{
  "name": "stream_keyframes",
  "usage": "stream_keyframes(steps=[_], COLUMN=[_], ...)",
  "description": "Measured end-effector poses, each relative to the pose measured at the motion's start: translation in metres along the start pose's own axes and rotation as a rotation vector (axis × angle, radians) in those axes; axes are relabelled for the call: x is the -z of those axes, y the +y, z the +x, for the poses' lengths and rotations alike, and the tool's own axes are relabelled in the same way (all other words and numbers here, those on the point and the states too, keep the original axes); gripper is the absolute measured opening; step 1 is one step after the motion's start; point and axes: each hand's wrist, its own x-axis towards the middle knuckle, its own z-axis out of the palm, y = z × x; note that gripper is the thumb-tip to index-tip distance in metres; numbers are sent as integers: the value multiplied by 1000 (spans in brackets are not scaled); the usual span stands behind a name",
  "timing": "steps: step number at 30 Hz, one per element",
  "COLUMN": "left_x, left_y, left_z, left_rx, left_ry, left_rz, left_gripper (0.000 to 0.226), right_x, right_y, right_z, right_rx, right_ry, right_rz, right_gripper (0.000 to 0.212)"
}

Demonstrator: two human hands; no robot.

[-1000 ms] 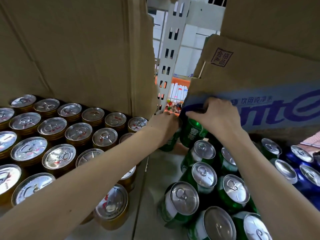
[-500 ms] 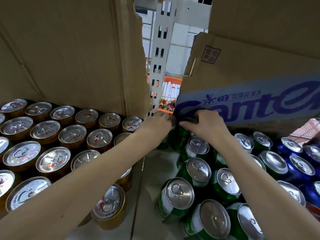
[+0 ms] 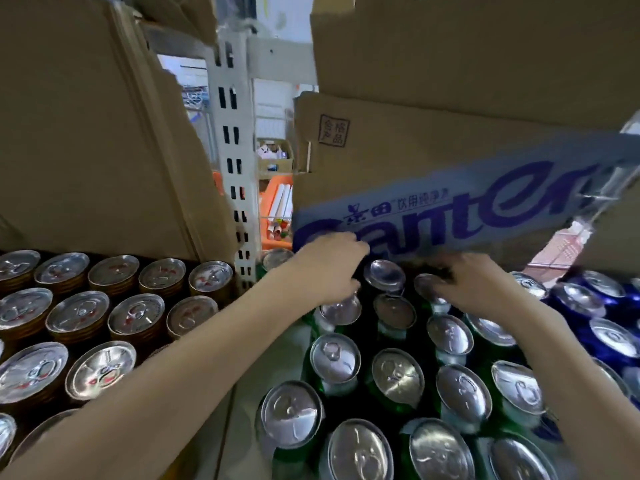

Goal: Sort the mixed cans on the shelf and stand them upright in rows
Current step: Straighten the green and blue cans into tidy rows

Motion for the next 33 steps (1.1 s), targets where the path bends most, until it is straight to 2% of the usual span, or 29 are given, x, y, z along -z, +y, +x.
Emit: stream_keyframes(steps=[5, 8, 11, 15, 22, 25, 28, 30, 33], left_x=[-7, -8, -12, -13, -2, 19, 33, 33, 19], left_y=[16, 24, 36, 46, 36, 34, 38, 43, 48], left_z=[41, 52, 55, 60, 43, 23, -8, -34, -67], left_rx=[-67, -65, -49, -29, -24, -5, 9, 80, 185], left_ry=[-212, -318, -325, -304, -133, 0, 223, 347, 387], left_rz=[58, 162, 264, 360, 335, 201, 30, -99, -226], left_gripper=[48, 60, 76, 65, 58, 62, 66, 66, 66], right_x=[-9, -11, -10, -15, -17, -17, -19, -20, -20], right_y=[9, 13, 16, 21, 19, 16, 13, 11, 8], right_z=[-3, -2, -1, 2, 7, 7, 8, 9, 8], right_rx=[131, 134, 170, 178, 122, 95, 99, 93, 84], right_ry=[-23, -40, -89, -42, -48, -39, -13, -13, -36], right_rz=[16, 48, 28, 45, 14, 31, -8, -33, -35], right_gripper=[40, 29, 33, 40, 38, 33, 26, 25, 24])
